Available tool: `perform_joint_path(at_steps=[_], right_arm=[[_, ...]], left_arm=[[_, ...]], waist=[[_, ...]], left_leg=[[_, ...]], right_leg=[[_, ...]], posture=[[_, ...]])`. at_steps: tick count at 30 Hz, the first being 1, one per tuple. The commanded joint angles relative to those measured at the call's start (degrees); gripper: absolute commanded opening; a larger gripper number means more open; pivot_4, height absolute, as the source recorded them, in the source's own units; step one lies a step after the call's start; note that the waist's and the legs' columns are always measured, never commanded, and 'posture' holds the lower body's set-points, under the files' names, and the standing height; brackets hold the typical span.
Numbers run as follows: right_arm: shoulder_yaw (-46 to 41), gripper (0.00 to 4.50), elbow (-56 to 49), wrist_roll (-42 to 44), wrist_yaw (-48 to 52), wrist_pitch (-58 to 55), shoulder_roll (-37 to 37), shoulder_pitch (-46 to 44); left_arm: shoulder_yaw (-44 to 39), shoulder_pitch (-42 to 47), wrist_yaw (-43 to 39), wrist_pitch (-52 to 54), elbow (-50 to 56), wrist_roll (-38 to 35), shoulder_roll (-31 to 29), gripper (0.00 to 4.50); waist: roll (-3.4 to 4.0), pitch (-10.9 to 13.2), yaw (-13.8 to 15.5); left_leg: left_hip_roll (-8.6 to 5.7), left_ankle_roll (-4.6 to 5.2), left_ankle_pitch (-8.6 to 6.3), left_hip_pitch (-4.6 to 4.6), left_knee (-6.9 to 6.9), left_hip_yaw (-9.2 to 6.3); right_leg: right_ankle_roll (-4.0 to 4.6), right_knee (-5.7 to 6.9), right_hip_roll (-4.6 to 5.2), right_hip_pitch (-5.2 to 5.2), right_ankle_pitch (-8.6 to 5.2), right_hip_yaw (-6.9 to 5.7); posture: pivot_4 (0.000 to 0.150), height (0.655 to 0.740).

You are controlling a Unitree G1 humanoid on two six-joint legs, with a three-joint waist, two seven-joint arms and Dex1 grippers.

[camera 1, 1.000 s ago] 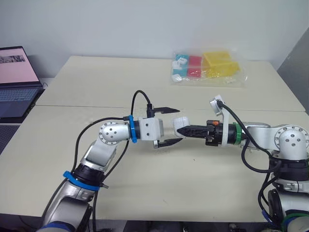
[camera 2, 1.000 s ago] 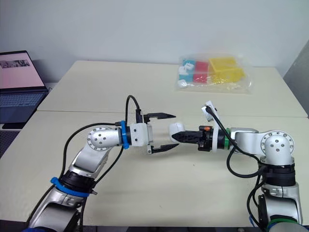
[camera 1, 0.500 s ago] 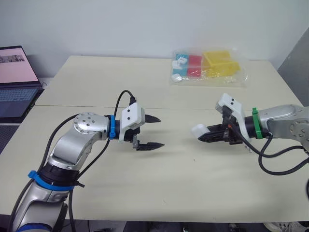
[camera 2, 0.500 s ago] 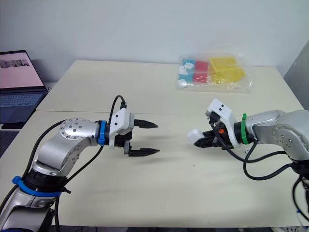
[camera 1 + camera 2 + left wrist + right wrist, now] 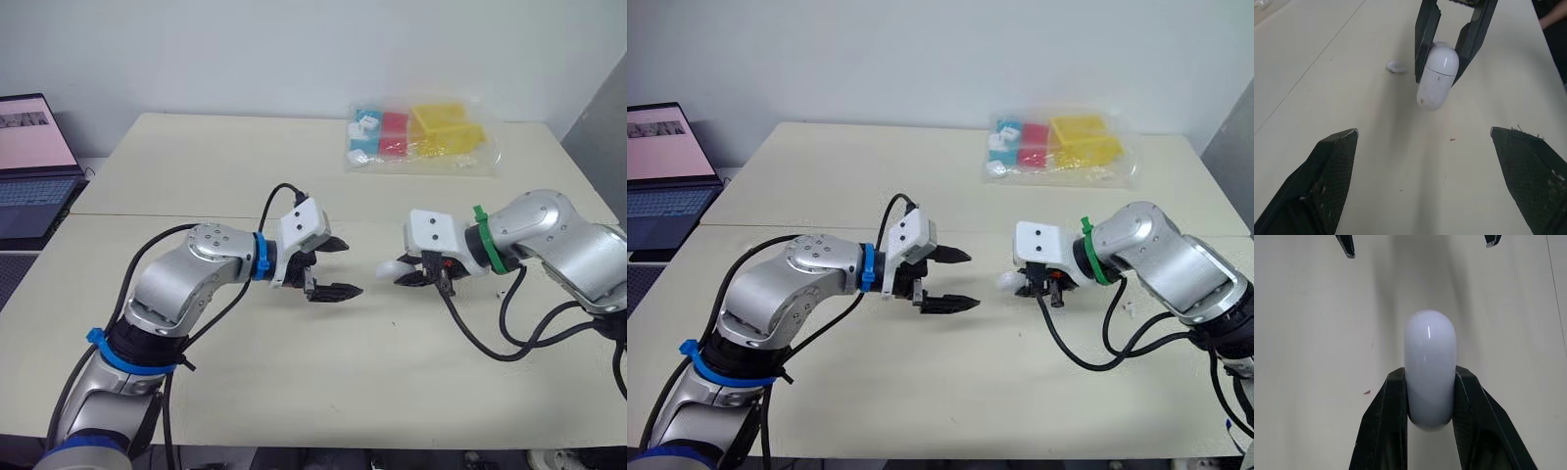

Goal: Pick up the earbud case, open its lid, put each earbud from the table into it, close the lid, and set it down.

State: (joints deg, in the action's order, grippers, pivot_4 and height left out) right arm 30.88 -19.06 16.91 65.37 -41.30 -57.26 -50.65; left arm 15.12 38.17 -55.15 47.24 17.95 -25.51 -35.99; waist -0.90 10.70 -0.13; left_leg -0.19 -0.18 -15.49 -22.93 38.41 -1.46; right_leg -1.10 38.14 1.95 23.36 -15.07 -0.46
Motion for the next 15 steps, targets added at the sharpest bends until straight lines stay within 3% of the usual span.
perform_joint_path(at_steps=[1, 15], right_arm=[[0.2, 0.78, 0.3, -5.1, 1.9, 2.5, 1.4, -2.8], [-0.3, 0.78, 2.3, -11.9, 6.5, 2.7, 7.2, -3.5]], left_arm=[[1.4, 2.0, 2.5, 1.3, 1.7, 1.3, 1.5, 4.50], [4.7, 3.9, 5.2, -1.6, -0.2, 5.4, 6.0, 4.50]], waist=[[0.00, 0.0, 0.0], [0.00, 0.0, 0.0]], left_leg=[[-0.02, 0.00, 0.00, 0.00, 0.01, -0.01], [-0.11, 0.00, 0.00, 0.06, 0.50, -0.05]], right_leg=[[0.00, 0.01, 0.02, 0.00, 0.00, -0.01], [0.00, 0.64, 0.09, -0.04, -0.01, -0.02]], posture=[[0.150, 0.7400], [0.150, 0.7400]])
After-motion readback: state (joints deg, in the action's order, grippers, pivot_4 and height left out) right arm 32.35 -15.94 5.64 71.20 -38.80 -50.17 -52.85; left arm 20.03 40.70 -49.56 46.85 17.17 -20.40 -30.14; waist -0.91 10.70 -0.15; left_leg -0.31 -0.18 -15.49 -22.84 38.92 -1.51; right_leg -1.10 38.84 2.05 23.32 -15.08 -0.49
